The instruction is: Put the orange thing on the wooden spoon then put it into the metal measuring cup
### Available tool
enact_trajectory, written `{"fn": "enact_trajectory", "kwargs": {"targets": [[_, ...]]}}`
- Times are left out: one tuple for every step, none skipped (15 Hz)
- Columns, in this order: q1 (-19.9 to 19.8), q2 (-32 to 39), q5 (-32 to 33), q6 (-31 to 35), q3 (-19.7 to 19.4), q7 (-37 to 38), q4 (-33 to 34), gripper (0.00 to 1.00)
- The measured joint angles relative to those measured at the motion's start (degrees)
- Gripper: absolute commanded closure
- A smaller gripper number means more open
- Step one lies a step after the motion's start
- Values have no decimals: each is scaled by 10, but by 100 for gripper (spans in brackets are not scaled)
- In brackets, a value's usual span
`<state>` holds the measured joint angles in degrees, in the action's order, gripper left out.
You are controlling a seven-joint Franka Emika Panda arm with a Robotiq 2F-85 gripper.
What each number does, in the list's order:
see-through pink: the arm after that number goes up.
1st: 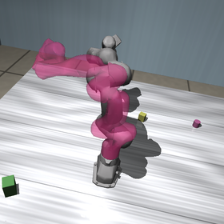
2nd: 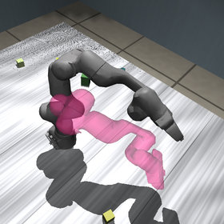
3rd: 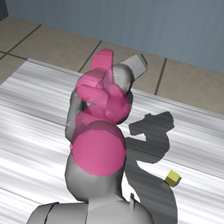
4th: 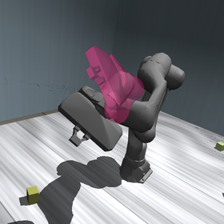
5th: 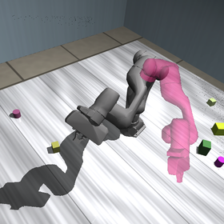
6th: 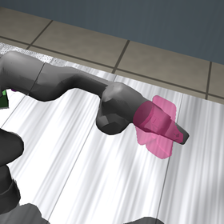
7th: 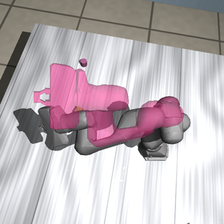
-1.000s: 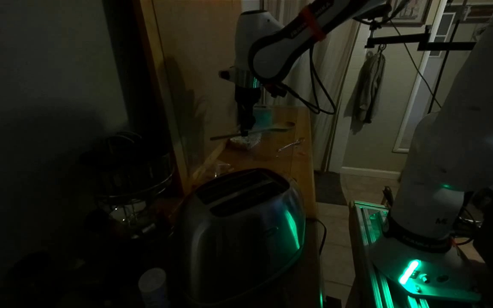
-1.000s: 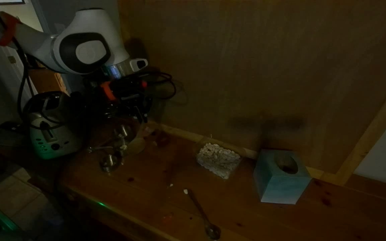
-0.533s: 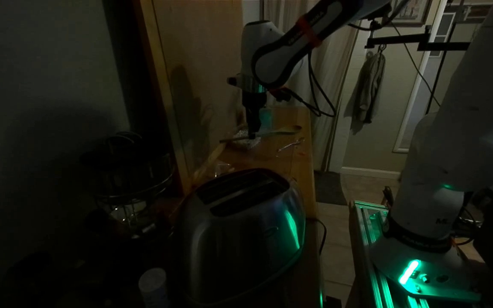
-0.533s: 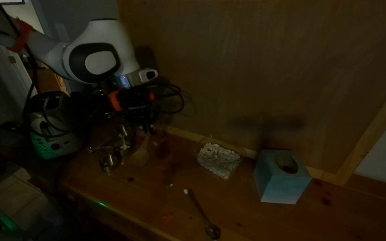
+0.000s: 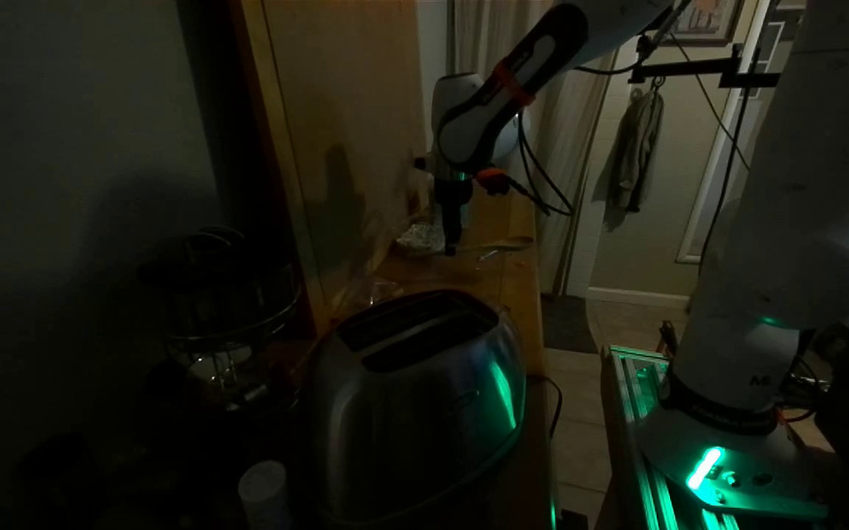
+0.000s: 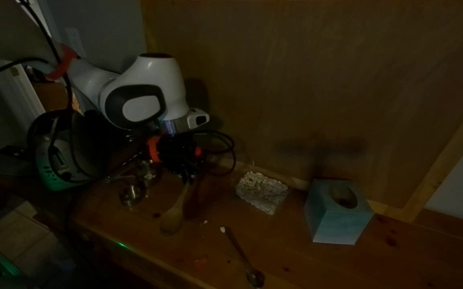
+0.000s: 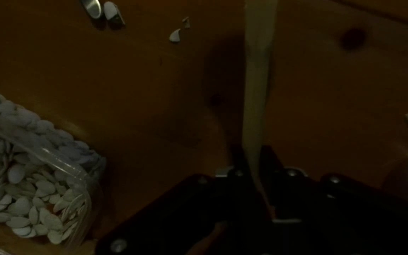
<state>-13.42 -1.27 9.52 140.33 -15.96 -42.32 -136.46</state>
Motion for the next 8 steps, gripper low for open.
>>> {"fn": "enact_trajectory", "kwargs": {"targets": [[0,7,-19,3,-1,-10,0,93],[0,12,-33,7,-1,-15,0,93],[0,18,-44,10,-1,-18,0,93],[-1,23,-51,12,-1,-18,0,93],[-2,28,-54,17,-1,-18,0,93],[-4,34,-55,24,-1,-18,0,93],[-6,41,-57,31,-1,-18,0,93],[-8,47,-58,37,-1,-18,0,93]]}}
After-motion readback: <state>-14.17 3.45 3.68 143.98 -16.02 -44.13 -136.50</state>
